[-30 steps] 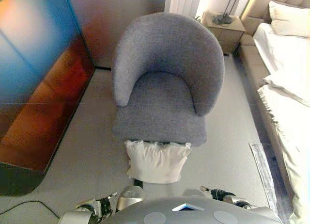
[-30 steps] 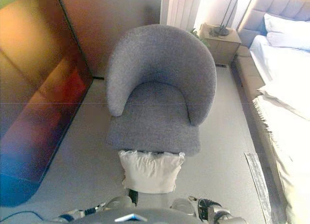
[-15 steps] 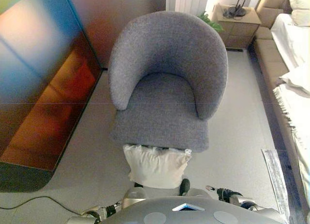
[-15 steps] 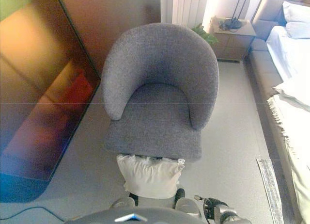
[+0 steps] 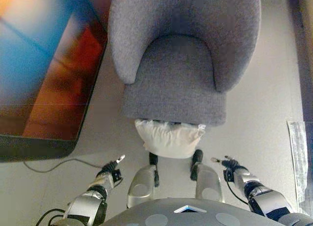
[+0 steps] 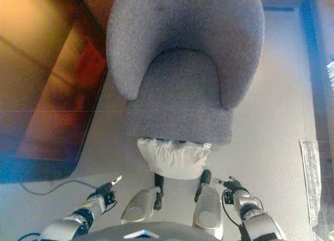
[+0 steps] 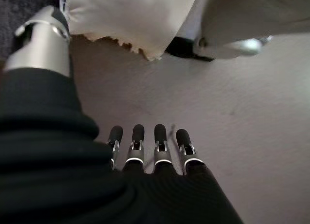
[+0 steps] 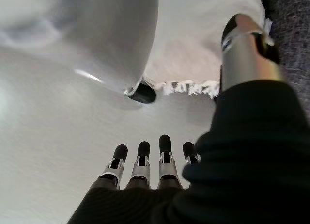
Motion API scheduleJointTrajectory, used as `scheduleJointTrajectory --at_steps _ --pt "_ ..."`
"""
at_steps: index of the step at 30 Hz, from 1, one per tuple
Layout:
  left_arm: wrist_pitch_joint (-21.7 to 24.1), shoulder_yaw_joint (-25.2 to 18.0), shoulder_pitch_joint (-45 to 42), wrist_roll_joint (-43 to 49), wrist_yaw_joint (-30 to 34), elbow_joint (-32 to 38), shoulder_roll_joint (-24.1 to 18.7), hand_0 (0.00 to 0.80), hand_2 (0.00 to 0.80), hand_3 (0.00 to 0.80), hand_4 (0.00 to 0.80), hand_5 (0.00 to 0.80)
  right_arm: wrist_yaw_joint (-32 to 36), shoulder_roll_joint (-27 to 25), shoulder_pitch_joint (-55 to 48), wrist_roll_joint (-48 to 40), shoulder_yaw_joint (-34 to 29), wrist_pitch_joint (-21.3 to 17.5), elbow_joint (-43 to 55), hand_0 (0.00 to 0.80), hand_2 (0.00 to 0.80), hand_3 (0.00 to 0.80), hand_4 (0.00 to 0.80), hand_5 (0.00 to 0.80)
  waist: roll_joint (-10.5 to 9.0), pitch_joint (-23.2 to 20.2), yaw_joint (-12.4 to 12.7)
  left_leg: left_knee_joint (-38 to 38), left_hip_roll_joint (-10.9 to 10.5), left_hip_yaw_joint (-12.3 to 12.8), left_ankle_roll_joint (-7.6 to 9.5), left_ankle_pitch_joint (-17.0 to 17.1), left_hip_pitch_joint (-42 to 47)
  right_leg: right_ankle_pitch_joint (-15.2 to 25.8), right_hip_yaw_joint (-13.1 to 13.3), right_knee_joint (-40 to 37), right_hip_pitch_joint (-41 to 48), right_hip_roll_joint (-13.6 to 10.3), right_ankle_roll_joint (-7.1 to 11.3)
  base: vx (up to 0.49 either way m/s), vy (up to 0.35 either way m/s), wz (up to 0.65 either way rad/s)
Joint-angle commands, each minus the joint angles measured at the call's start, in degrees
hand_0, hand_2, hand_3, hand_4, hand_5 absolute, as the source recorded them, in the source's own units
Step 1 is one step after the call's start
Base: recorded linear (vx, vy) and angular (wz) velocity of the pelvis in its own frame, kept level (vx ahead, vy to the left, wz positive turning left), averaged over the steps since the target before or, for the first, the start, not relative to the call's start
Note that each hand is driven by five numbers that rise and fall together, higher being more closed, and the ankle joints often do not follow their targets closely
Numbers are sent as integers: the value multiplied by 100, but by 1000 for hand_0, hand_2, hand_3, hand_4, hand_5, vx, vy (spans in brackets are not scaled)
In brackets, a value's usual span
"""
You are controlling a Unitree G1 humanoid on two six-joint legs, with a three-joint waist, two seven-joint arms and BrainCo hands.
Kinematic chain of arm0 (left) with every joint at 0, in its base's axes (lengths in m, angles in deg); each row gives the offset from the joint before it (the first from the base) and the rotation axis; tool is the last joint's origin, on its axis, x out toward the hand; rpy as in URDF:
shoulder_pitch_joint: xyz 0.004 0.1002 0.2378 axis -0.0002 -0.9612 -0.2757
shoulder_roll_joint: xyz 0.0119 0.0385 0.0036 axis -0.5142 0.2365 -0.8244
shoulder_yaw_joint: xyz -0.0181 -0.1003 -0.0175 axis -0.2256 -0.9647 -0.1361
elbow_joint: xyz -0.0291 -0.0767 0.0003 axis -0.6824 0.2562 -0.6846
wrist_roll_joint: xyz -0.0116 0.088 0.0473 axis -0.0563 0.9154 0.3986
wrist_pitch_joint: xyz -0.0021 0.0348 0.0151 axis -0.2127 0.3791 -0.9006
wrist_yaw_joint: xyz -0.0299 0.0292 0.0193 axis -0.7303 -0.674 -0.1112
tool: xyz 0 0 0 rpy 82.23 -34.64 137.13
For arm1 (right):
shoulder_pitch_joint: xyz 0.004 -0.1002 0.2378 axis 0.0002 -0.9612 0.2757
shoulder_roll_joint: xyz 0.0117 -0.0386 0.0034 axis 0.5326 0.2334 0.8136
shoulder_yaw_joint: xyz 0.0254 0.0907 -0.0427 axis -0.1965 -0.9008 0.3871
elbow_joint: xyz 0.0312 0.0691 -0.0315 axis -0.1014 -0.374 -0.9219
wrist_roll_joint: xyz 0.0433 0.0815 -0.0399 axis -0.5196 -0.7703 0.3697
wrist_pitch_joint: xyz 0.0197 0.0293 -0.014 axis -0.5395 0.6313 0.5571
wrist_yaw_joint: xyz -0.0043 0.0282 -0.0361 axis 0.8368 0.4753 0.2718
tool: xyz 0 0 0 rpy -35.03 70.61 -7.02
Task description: Pick up the cushion and take it to the sofa
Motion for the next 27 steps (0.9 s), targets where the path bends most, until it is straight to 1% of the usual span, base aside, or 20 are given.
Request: scheduleJointTrajectory --at_steps 1,4,6,7,9,12,14,17,19,20,22,24,27 --pt "147 132 289 -298 -314 269 40 0 0 0 0 0 -403 151 341 -371 152 -438 586 0 0 0 0 0 -272 469 -86 869 -110 70 261 -330 -682 407 204 -330 -84 -43 63 -111 50 7" --pt "82 193 507 -558 -501 380 5 0 0 0 0 0 -580 103 602 -371 210 -483 883 0 0 0 0 0 -249 709 -171 1328 -86 102 271 -393 -1318 355 326 119 -721 -50 22 -104 95 -2" --pt "47 168 609 -681 -546 437 -26 0 0 0 0 0 -654 56 704 -366 227 -505 1011 0 0 0 0 0 -237 812 -201 1509 -69 116 255 -417 -1584 325 364 289 -955 -58 8 -70 116 -4" --pt "76 173 733 -794 -638 537 -56 0 0 0 0 0 -765 -1 821 -417 246 -508 1204 0 0 0 0 0 -196 942 -232 1795 -19 101 215 -591 -1870 115 457 666 -1250 -56 28 -55 126 -8" --pt "79 206 897 -825 -724 663 -118 0 0 0 0 0 -834 -77 944 -446 249 -564 1334 0 0 0 0 0 -166 1035 -262 2053 24 100 220 -636 -2209 -1 554 1004 -1597 -49 -7 -67 103 -12" --pt "245 287 1097 -946 -832 862 -162 0 0 0 0 0 -951 -177 1106 -509 255 -620 1532 0 0 0 0 0 -137 1175 -294 2432 46 43 216 -712 -2686 -79 655 1417 -2049 -67 -35 -64 49 0" --pt "448 320 1249 -971 -886 1048 -201 0 0 0 0 0 -1024 -252 1275 -560 267 -725 1657 0 0 0 0 0 -122 1282 -312 2807 58 3 231 -809 -3125 -155 713 1792 -2455 -96 -76 -88 24 2" --pt "641 392 1369 -915 -1009 1342 -285 0 0 0 0 0 -1113 -350 1407 -591 272 -815 1864 0 0 0 0 0 -130 1373 -318 3472 77 -20 274 -1001 -3742 -271 743 2474 -3067 -179 -105 -77 13 5" --pt "782 408 1422 -924 -1016 1474 -359 0 0 0 0 0 -1144 -410 1475 -637 270 -852 1966 0 0 0 0 0 -138 1441 -323 3996 74 -34 314 -1193 -4118 -380 777 2964 -3454 -209 -129 -46 20 6" --pt "843 420 1434 -917 -1026 1521 -374 0 0 0 0 0 -1159 -420 1508 -574 274 -929 2003 0 0 0 0 0 -138 1460 -321 4204 84 -39 319 -1272 -4279 -429 798 3149 -3612 -222 -134 -42 9 -1" --pt "977 469 1484 -883 -1125 1645 -358 0 0 0 0 0 -1396 -358 1667 -624 376 -881 2067 0 0 0 0 0 -117 1518 -303 4665 92 -32 348 -1430 -4637 -513 850 3565 -3989 -252 -134 -36 2 -3" --pt "1116 446 1509 -880 -1191 1780 -414 0 0 0 0 0 -1444 -377 1724 -638 378 -842 2145 0 0 0 0 0 -119 1570 -300 5008 107 -40 360 -1569 -4886 -590 892 3854 -4258 -267 -140 -16 -1 0" --pt "1295 403 1545 -886 -1339 1911 -528 0 0 0 0 0 -1346 -513 1792 -678 326 -898 2088 0 0 0 0 0 -130 1621 -309 5533 133 -73 372 -1770 -5278 -717 948 4254 -4639 -274 -138 0 0 0"
